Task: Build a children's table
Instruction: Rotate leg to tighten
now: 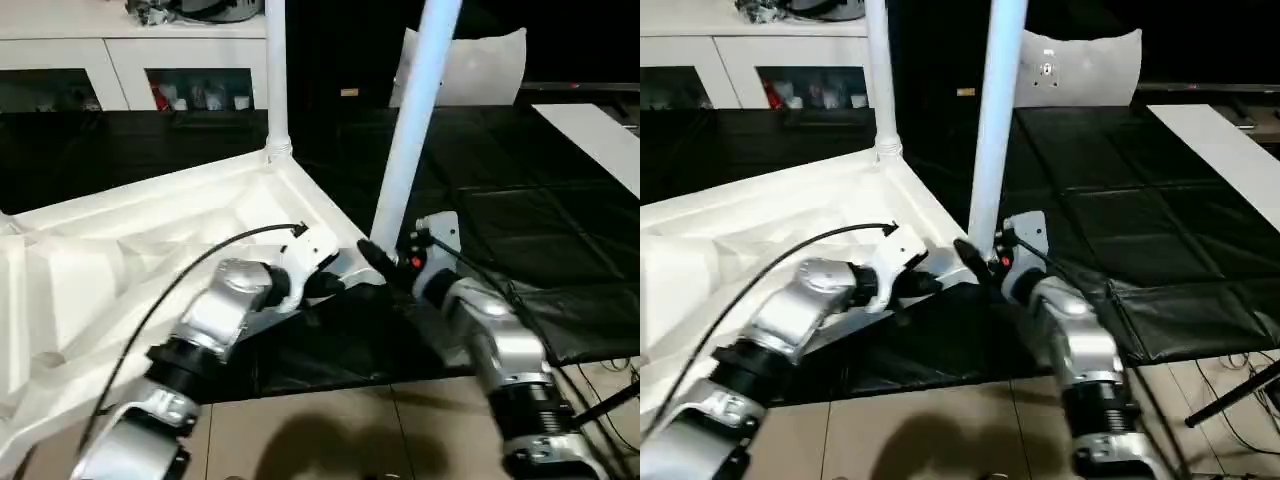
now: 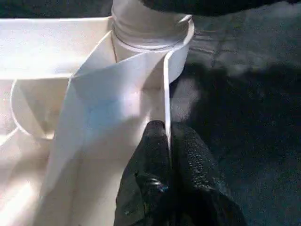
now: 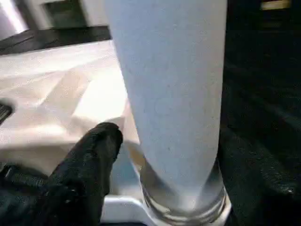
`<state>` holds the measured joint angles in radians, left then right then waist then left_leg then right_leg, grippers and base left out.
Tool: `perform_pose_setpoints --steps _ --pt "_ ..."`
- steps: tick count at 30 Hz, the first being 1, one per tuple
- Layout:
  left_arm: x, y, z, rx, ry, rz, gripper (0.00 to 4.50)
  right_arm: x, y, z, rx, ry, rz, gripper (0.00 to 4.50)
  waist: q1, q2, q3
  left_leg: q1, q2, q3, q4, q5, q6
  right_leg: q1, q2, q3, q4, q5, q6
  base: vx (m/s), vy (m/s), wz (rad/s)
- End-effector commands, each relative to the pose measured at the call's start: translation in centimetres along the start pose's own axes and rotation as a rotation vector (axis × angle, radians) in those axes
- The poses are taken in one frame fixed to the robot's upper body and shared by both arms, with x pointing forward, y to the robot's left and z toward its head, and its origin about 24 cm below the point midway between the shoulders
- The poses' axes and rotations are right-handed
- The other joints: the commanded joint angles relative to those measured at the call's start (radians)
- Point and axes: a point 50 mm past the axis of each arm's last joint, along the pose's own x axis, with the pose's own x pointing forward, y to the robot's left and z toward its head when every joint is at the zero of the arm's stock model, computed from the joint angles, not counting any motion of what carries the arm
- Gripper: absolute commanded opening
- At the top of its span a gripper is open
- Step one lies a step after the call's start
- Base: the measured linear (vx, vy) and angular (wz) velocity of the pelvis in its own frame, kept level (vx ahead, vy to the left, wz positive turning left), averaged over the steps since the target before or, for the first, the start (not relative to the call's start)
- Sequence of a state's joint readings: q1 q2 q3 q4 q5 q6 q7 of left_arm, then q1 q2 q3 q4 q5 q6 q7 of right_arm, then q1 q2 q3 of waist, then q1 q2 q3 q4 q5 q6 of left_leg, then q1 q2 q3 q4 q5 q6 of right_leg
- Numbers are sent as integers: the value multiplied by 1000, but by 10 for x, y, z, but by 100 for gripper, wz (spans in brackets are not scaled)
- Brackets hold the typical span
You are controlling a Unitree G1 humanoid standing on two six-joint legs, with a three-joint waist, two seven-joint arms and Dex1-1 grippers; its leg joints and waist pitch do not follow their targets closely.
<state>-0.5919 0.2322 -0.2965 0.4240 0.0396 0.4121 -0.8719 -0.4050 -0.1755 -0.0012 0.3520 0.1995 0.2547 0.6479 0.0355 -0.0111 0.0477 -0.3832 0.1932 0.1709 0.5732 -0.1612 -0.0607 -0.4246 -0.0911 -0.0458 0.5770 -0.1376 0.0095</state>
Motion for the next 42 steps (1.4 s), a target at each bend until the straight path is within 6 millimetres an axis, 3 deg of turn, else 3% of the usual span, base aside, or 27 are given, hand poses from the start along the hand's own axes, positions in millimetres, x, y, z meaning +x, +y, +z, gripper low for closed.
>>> perform_pose_setpoints --steps 1,4,11,12,18,19,21,22,23,26,31,32,34,42 --pt "-4 -5 8 65 -52 -84 0 -4 8 2 -77 25 162 393 12 0 -71 10 19 3 -61 -255 40 60 -34 22 -59 -229 -198 0 0 0" --pt "-9 -5 5 103 -44 -136 0 -13 3 3 -107 45 224 401 18 0 -70 13 22 4 -60 -245 53 61 -33 22 -55 -211 -223 0 0 0" --pt "-26 -7 -4 200 -3 -308 0 -33 -5 7 -165 122 456 401 35 3 -64 22 28 3 -65 -322 34 54 -37 23 -61 -301 -219 0 0 0" --pt "-31 -7 -7 242 20 -359 0 -37 -7 7 -174 156 537 385 38 -2 -63 24 30 4 -66 -327 27 51 -37 24 -61 -311 -215 0 0 0" --pt "-40 -9 -13 306 53 -454 0 -42 -6 2 -178 258 681 346 55 2 -64 24 33 4 -66 -345 16 51 -37 23 -56 -323 -220 0 0 0" --pt "-43 -9 -15 318 67 -482 0 -42 -6 2 -179 280 723 328 54 -15 -64 22 33 5 -65 -338 18 52 -38 22 -56 -324 -219 0 0 0" --pt "-45 -10 -16 325 74 -503 0 -42 -5 3 -183 291 746 317 59 -5 -64 21 34 3 -66 -329 18 52 -41 23 -52 -333 -218 0 0 0" --pt "-46 -10 -16 329 76 -514 0 -41 -6 3 -185 296 757 304 57 -6 -65 21 34 3 -65 -326 17 51 -39 23 -51 -323 -222 0 0 0" --pt "-47 -11 -17 333 77 -523 0 -41 -5 3 -184 297 767 304 55 -16 -62 19 33 5 -65 -326 19 50 -39 24 -53 -326 -220 0 0 0" --pt "-49 -11 -17 341 78 -543 0 -38 -3 5 -169 295 802 276 58 -10 -63 21 33 4 -64 -331 16 50 -41 24 -53 -350 -215 0 0 0" --pt "-49 -11 -18 345 82 -550 0 -37 1 5 -170 295 847 233 58 -11 -64 20 33 5 -64 -310 18 51 -39 23 -49 -317 -222 0 0 0" --pt "-50 -11 -18 346 83 -552 0 -37 1 5 -170 295 852 233 58 -16 -62 19 33 5 -64 -307 21 51 -39 23 -49 -320 -221 0 0 0" --pt "-50 -11 -18 346 83 -553 0 -38 2 5 -173 293 859 210 58 -14 -61 21 34 5 -65 -320 16 49 -40 23 -51 -343 -217 0 0 0" --pt "-46 -9 -18 290 55 -502 0 -41 9 1 -126 267 870 198 60 -13 -61 23 34 4 -65 -331 11 48 -39 24 -53 -351 -210 0 0 0"
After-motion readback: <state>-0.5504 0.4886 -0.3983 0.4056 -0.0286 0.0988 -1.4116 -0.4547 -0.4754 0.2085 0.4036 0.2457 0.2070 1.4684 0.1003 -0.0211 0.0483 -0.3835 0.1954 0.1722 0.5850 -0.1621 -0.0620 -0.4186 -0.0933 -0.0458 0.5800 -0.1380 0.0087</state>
